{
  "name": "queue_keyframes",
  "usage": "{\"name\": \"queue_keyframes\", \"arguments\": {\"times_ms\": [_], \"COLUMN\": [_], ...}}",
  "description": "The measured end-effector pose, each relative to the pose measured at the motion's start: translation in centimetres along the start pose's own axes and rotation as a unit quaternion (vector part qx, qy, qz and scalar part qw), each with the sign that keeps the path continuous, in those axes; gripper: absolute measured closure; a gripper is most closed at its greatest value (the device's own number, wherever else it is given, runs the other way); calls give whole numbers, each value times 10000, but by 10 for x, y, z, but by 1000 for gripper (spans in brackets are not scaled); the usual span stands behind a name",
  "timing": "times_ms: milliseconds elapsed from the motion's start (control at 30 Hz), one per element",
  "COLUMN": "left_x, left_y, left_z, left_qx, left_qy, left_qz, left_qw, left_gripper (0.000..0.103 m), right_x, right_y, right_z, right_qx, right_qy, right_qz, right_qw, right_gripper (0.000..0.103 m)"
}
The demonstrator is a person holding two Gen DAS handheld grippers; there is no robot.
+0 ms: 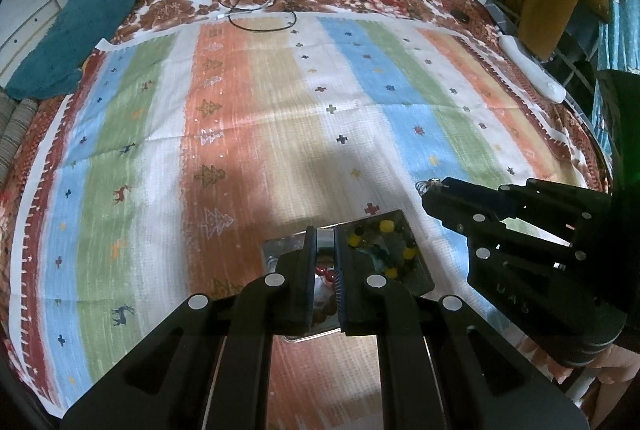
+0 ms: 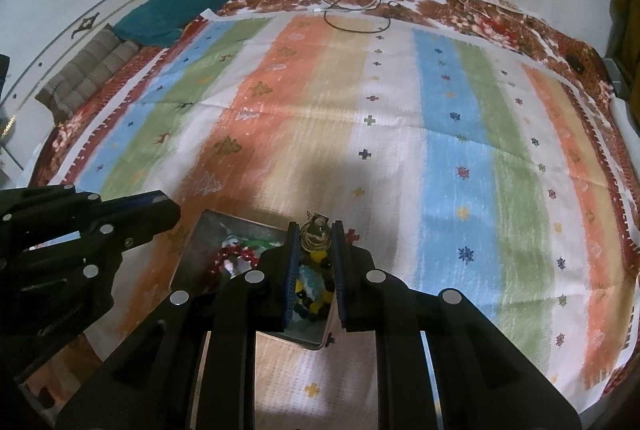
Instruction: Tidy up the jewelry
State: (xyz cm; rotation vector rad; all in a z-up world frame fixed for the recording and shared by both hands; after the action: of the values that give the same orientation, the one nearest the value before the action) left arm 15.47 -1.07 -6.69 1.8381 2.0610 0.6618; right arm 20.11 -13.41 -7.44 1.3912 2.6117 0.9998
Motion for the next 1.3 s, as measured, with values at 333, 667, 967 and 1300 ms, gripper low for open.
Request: {"name": "queue_keyframes", "arguments": {"times_ms": [333,667,967,1300], "left_x": [15,19,20,24], "left_y": [-1,-15,-29,-47], "left_z": [0,-15,-29,-44], "left_qx": [175,57,-61,-145], "left_qy": [90,84,47,39], "left_qz": [-398,-388,-296,-268], "left_qw": [9990,9992,9995,9995], "left_gripper": [81,69,52,38], "right_x": [2,7,19,27], "right_y": [-6,-19,-30,-43], "right_z": [-7,-25,-46,-66], "right_qx": [-13,-158,-271,-394], "right_qy": [109,127,341,387], "right_qz": [59,-10,-145,-251], "right_qw": [9999,9998,9989,9982], "right_gripper": [71,57,43,25]}}
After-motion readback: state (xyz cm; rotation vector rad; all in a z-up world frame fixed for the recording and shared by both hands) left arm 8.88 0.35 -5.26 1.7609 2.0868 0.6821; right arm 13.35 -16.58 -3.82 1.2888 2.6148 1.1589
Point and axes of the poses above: each gripper's, at about its wrist camera, not at the fingertips, and z roughly the way its jaws point, x to its left, y to its top, the point moved 3 cm from there along z, roughly the way its jaws point, and after that the axes turned 15 degrees about y, right-handed, at the moved point
